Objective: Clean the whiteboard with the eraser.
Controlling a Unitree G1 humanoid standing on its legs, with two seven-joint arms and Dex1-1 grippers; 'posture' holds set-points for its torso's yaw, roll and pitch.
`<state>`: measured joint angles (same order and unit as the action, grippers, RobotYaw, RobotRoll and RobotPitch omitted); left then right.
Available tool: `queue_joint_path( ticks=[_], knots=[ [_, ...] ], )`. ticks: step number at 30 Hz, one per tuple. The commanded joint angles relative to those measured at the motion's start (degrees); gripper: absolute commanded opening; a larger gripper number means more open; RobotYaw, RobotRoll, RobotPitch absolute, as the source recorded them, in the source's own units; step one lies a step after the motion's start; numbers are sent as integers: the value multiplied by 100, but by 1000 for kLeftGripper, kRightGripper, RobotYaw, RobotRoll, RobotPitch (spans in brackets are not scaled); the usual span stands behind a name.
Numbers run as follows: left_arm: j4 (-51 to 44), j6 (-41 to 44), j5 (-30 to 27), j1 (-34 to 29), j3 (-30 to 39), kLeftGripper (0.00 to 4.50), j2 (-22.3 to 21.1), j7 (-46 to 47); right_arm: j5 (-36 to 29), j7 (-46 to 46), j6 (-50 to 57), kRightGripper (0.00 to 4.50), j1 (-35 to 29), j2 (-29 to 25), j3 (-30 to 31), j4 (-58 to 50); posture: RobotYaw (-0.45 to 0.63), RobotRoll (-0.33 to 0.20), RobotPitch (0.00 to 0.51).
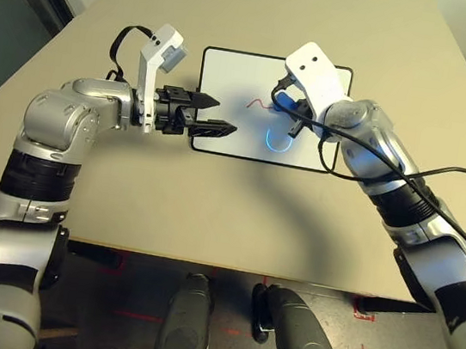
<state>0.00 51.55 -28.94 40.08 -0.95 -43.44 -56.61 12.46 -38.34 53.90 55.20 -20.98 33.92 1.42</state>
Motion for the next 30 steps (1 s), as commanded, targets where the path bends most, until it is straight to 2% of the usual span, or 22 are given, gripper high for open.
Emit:
queue_joint_path(
  ticks=[1, 4, 12, 15, 24, 30],
  knots=[
    [-106, 63, -29, -99, 29, 4500, -16, 39, 90, -151, 129, 627, -123, -48, 248, -173, 20, 0, 152],
    [-131, 87, -60, -109, 33, 4500, -26, 58, 117, -178, 94, 627, -70, -54, 242, -101, 19, 0, 154],
    [-187, 128, -96, -125, 28, 4500, -23, 94, 178, 31, -415, 626, 651, 97, -216, 929, 21, 0, 154],
    [-218, 150, -103, -134, 36, 4500, -21, 106, 196, 66, -508, 626, 736, 120, -277, 1113, 22, 0, 153],
    [-260, 209, -125, -122, 54, 4500, -39, 123, 294, -344, -43, 626, -276, -115, 305, -60, 29, 0, 153],
    [-229, 210, -121, -84, 40, 4500, -54, 99, 352, -411, -36, 626, -323, -197, 314, -44, 27, 0, 148]
  ],
)
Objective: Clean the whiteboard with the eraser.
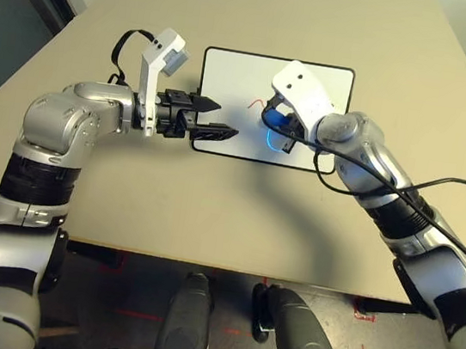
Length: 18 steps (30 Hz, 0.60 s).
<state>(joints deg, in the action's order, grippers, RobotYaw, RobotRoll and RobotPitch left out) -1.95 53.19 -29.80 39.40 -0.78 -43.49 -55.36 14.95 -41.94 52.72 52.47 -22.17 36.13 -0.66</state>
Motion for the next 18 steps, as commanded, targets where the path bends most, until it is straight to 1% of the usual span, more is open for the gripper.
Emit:
queue_joint_path(
  ticks=[1, 5, 10, 12, 18],
  knots=[
    [-27, 45, -33, -8, 20, 4500, -49, -28, 107, -33, 38, 626, 26, -76, 40, 270, 25, 0, 148],
    [-1, 34, -25, 13, -2, 4500, -48, -52, 120, 138, -293, 626, 523, -34, -279, 1003, 23, 0, 146],
    [10, 21, -10, 4, -12, 4500, -40, -66, 149, 196, -465, 626, 683, 35, -387, 1309, 24, 0, 145],
    [3, 21, -11, -11, -8, 4500, -36, -61, 168, 148, -430, 626, 596, 55, -339, 1197, 27, 0, 148],
    [-48, 44, -34, -72, 35, 4500, -48, -38, 249, -169, -90, 623, -2, 6, 76, 284, 30, 0, 151]
  ],
)
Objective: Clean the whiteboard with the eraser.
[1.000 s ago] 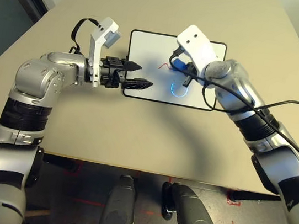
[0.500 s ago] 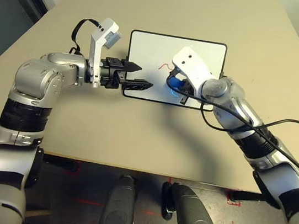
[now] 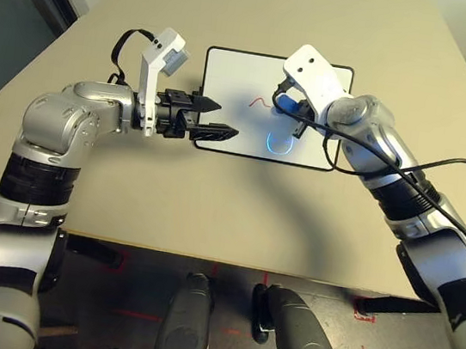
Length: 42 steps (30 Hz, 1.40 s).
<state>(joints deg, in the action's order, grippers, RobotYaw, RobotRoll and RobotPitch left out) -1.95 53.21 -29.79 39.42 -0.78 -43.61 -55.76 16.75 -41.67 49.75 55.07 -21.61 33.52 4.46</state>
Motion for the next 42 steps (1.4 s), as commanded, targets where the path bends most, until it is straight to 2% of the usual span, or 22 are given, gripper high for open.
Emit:
queue_joint_path(
  ticks=[1, 5, 13, 17, 20, 26, 30, 32, 42],
  knots=[
    [-54, 47, -39, -78, 39, 4500, -37, 5, 87, -240, 230, 623, -315, -73, 381, -322, 30, 0, 151],
    [-46, 57, -41, -69, 41, 4500, -37, 9, 124, -320, 189, 623, -270, -92, 425, -343, 28, 0, 153],
    [-56, 78, -48, -57, 34, 4500, -21, 21, 88, 6, -414, 621, 816, 265, -89, 1044, 25, 0, 154],
    [-85, 99, -62, -74, 45, 4500, -9, 46, 71, 153, -615, 620, 1123, 416, -293, 1559, 27, 0, 155],
    [-116, 114, -81, -110, 59, 4500, -4, 74, 101, 110, -597, 620, 962, 431, -241, 1457, 29, 0, 156],
    [-131, 117, -128, -140, 71, 4500, -14, 125, 263, -461, -122, 620, -48, 146, 417, 15, 28, 0, 158],
    [-116, 110, -145, -129, 61, 4500, -14, 132, 361, -619, 35, 620, -316, 10, 601, -425, 25, 0, 159],
    [-88, 95, -142, -117, 53, 4500, -17, 122, 381, -635, 45, 620, -291, -3, 602, -417, 23, 0, 159],
    [-12, 33, -123, -99, 23, 4500, -17, 72, 374, -262, -560, 620, 837, 221, -6, 1102, 18, 0, 158]
  ],
)
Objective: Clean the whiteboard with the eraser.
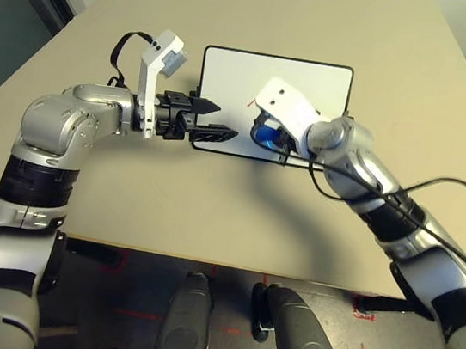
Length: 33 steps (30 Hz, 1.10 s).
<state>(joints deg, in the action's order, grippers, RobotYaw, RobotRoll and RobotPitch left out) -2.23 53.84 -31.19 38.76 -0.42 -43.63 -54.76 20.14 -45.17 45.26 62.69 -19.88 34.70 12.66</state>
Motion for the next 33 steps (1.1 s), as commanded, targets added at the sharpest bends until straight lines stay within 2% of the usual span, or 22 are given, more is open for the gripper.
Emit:
queue_joint_path(
  ticks=[1, 5, 12, 17, 24, 27, 33],
  knots=[
    [20, -34, 20, -37, -14, 4500, -15, -29, 42, 99, -140, 620, 98, 62, -135, 328, 18, 0, 158],
    [16, -39, 22, -61, -17, 4500, -17, -29, 94, 4, -112, 620, 12, 72, -45, 193, 18, 0, 158],
    [-11, -22, 7, -71, -13, 4500, -8, -14, 314, -419, 77, 620, -725, -148, 474, -752, 18, 0, 158],
    [-36, 10, -11, -67, -11, 4500, -6, -4, 401, -343, -112, 620, -532, -103, 329, -389, 16, 0, 160],
    [-37, 26, -22, -41, -17, 4500, -14, 10, 360, -43, -472, 620, 111, 139, -14, 507, 17, 0, 158],
    [-50, 42, -27, -37, -15, 4500, -12, 24, 385, -74, -475, 620, -8, 174, 45, 455, 23, 0, 157],
    [-88, 83, -46, -54, 17, 4500, -46, 46, 488, -363, -261, 620, -586, 54, 326, -306, 26, 0, 156]
  ],
)
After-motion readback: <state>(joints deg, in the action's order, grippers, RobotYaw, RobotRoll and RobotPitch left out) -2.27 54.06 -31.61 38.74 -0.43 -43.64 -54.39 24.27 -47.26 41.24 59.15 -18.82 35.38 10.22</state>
